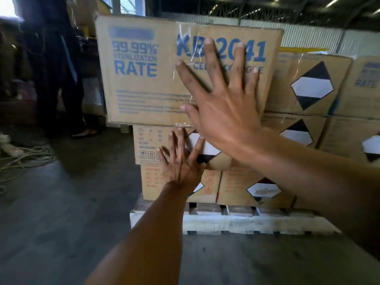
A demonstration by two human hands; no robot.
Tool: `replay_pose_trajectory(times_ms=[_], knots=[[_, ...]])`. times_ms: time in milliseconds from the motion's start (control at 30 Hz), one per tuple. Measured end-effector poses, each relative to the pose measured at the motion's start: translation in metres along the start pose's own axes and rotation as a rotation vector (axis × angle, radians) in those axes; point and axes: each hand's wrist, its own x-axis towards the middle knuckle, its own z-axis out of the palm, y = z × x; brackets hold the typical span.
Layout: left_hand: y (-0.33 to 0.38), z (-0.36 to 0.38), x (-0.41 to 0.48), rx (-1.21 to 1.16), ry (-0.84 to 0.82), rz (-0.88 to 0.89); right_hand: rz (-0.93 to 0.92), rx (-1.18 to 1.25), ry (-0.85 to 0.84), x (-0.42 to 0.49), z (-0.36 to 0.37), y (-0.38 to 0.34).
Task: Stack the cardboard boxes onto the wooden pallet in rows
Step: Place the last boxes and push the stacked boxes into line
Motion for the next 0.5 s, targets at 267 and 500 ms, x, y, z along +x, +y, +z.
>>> replay_pose_trajectory(times_ms=[267,500], knots=[[-0.01,0.025,0.008,-0.13,0.083,0.099,0.037,-0.143,0.062,0.008,0.013,0.007],[-0.022,0.024,0.028,-0.109,-0.02,0.153,0.041,-0.179,0.059,0.025,0.037,0.016]])
